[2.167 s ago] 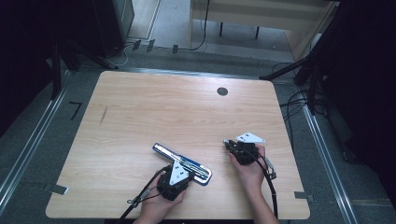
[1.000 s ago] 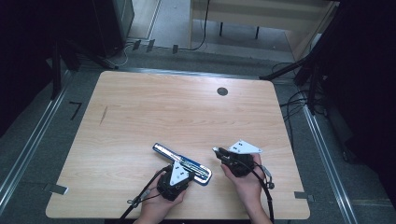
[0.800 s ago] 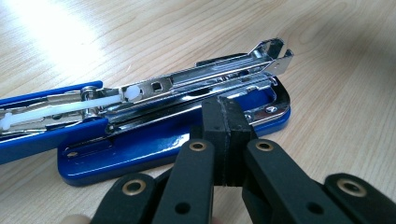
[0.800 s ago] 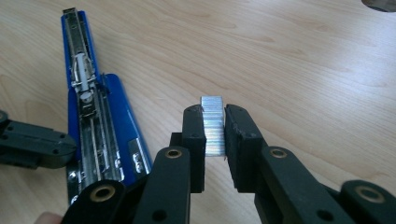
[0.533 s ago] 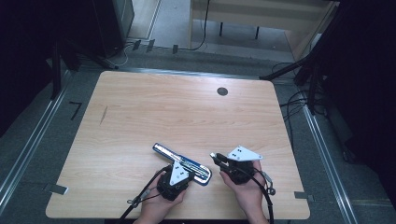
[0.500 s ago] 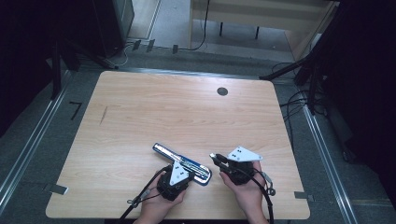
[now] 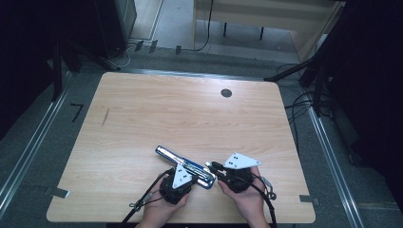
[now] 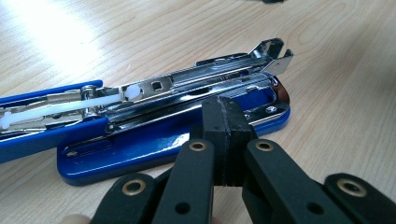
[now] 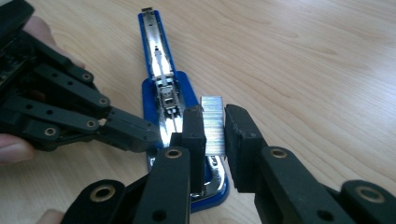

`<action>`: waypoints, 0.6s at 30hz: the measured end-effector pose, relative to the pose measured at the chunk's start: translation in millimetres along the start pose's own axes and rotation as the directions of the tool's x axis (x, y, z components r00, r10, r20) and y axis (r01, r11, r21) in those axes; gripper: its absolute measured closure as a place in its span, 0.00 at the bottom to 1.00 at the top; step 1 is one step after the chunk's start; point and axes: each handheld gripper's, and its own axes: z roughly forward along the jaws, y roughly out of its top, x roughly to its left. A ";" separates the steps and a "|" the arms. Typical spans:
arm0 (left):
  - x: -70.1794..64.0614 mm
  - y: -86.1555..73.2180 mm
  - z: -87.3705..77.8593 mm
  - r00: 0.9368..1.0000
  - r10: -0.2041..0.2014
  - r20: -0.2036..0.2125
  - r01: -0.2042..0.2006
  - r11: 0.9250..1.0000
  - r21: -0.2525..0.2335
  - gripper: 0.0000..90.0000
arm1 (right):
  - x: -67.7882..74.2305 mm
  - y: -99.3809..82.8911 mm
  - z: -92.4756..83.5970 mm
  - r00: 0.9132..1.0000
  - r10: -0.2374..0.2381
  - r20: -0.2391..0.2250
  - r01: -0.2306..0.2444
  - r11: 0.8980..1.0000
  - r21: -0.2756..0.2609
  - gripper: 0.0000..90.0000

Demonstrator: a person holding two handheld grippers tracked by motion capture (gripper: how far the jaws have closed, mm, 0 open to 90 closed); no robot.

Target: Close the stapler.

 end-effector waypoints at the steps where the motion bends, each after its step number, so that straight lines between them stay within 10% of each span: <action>1: 0.1 0.0 0.0 1.000 0.000 0.001 0.000 1.000 0.000 1.00 | 0.6 -0.1 0.7 1.000 -0.008 -0.006 0.008 1.000 0.002 0.89; 18: 0.7 -0.2 -0.3 1.000 -0.002 0.003 0.002 1.000 0.000 1.00 | 8.3 -0.6 14.5 0.993 -0.083 -0.084 0.087 0.995 0.049 0.89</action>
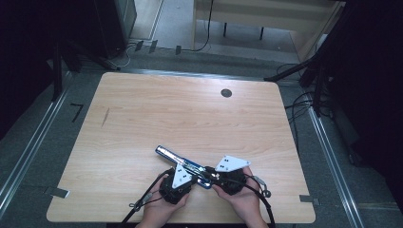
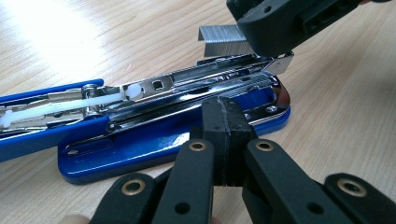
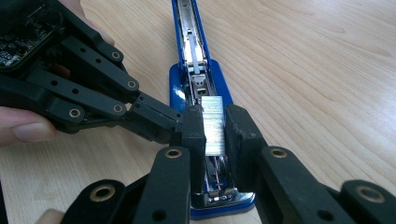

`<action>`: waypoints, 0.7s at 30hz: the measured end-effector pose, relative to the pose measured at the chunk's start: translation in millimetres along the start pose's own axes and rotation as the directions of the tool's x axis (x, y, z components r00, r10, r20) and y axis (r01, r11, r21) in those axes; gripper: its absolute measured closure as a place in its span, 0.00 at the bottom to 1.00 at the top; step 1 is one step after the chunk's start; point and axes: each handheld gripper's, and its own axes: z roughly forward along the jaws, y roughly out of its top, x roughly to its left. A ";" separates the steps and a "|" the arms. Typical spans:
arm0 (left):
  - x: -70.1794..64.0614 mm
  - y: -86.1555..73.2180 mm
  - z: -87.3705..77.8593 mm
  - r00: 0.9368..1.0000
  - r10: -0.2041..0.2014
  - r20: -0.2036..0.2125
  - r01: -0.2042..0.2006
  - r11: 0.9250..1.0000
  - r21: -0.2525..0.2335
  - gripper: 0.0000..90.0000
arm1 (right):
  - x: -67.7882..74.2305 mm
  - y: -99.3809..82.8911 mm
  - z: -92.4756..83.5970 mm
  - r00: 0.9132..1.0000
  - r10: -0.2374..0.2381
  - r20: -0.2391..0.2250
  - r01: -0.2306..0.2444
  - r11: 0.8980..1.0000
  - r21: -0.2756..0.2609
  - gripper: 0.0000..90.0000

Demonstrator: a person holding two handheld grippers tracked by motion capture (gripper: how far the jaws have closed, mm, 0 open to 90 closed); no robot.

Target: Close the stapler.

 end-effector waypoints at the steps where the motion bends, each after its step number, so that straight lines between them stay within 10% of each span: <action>1: 0.4 0.0 -0.1 1.000 -0.004 0.002 0.004 1.000 0.001 1.00 | 0.1 0.1 0.5 1.000 0.000 -0.001 0.000 1.000 0.002 0.89; 21: 0.6 0.0 -0.3 1.000 -0.001 0.001 0.001 1.000 0.002 1.00 | -1.5 0.2 9.5 1.000 -0.021 -0.014 0.022 0.998 0.065 0.89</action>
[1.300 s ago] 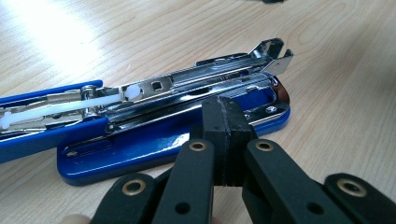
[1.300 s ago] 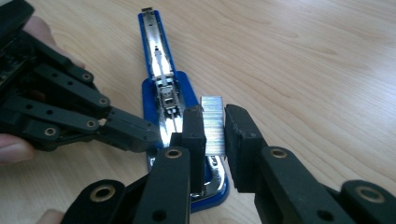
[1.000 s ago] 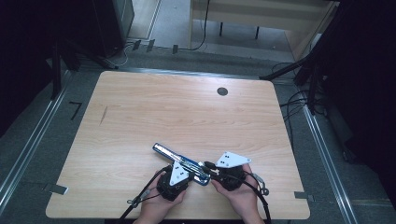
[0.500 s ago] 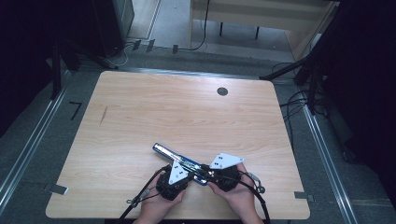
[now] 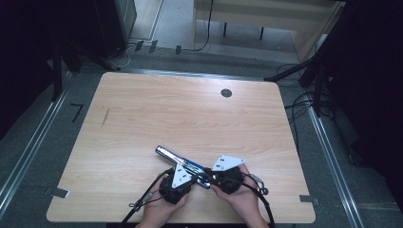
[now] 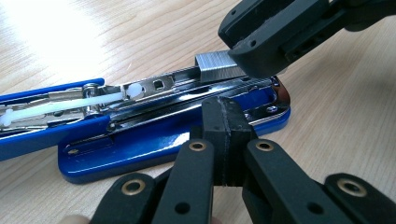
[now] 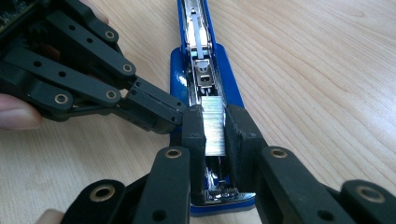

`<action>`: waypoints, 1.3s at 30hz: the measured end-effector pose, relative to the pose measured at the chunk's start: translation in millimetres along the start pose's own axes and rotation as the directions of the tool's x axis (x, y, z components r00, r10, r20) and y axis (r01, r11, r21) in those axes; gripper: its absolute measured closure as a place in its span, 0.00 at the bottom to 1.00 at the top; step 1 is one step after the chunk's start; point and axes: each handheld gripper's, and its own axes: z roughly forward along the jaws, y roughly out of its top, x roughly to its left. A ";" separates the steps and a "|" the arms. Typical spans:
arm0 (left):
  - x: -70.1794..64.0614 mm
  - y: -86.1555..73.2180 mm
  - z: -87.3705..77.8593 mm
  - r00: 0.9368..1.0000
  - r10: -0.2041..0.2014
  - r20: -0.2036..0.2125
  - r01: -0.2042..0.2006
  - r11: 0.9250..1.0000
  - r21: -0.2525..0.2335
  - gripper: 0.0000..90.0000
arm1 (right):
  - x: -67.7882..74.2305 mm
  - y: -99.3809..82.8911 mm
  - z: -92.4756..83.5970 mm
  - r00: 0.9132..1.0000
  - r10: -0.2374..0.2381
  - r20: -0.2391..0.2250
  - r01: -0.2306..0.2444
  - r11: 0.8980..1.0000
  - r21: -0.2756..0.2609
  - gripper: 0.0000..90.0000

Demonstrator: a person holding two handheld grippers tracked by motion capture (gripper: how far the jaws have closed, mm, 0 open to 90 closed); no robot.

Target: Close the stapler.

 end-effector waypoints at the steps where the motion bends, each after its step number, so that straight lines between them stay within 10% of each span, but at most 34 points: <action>1: 0.0 0.0 0.0 1.000 0.000 0.000 0.000 1.000 0.000 1.00 | 0.1 0.0 0.2 1.000 0.000 0.000 0.000 1.000 0.000 0.89; 39: 0.0 0.0 0.0 1.000 0.001 0.000 -0.001 1.000 -0.001 1.00 | -3.6 2.7 0.4 1.000 -0.008 -0.024 0.009 1.000 0.022 0.88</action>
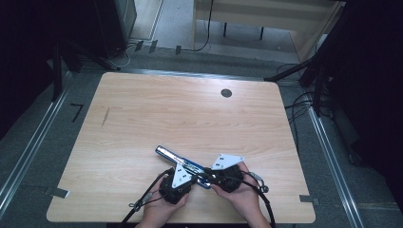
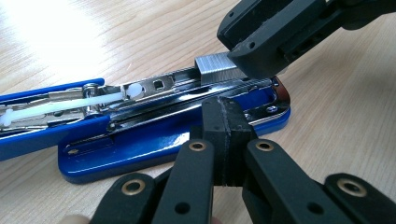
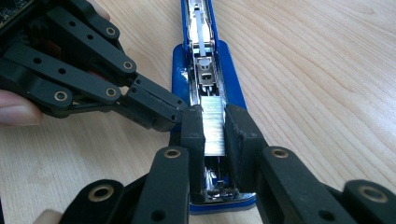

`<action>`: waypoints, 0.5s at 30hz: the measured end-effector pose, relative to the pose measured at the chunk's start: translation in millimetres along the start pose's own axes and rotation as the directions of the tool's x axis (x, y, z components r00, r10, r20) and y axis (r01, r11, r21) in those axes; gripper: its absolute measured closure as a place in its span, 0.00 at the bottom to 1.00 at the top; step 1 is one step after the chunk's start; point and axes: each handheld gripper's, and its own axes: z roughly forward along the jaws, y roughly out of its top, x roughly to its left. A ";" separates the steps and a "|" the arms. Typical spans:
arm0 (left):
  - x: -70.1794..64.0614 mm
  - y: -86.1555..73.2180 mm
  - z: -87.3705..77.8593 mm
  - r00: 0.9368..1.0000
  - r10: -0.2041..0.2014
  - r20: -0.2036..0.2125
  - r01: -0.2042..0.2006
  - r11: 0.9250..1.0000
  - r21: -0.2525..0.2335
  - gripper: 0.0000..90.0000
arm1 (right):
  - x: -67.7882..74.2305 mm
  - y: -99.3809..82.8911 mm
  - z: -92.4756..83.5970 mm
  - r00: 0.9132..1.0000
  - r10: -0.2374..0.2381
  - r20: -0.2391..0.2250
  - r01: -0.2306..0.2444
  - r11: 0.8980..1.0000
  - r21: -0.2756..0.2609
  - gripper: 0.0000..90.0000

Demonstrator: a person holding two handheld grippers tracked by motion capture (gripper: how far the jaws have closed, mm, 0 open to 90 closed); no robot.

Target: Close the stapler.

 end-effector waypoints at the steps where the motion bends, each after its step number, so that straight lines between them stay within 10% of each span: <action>1: 0.0 0.0 0.0 1.000 0.000 0.000 0.000 1.000 0.000 1.00 | -0.1 0.0 0.1 1.000 0.001 -0.002 -0.001 1.000 0.000 0.88; 15: 0.8 0.2 -0.3 1.000 -0.006 0.003 0.006 1.000 0.004 1.00 | 1.2 -0.5 0.8 1.000 -0.008 -0.013 0.008 1.000 -0.005 0.82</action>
